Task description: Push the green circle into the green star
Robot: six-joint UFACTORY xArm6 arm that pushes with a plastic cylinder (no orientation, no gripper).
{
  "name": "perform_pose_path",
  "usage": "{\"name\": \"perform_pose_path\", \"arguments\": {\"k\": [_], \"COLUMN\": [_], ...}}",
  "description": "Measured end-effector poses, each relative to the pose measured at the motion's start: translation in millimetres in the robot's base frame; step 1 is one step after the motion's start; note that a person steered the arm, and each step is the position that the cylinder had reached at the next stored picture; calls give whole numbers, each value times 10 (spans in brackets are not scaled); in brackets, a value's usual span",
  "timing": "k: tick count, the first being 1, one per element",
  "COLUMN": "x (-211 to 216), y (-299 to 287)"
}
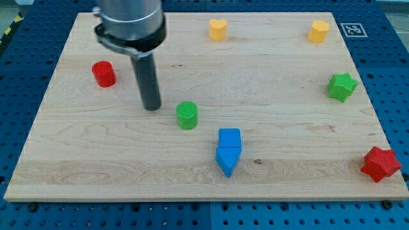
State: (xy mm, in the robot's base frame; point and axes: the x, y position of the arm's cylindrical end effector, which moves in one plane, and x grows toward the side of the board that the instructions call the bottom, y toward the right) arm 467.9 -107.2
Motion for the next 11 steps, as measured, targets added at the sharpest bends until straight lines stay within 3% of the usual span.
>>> {"name": "perform_pose_path", "arguments": {"k": [1,2,4,8,11], "x": [234,290,-34,-291,-286], "y": [82,541,1721,2697,2935]}}
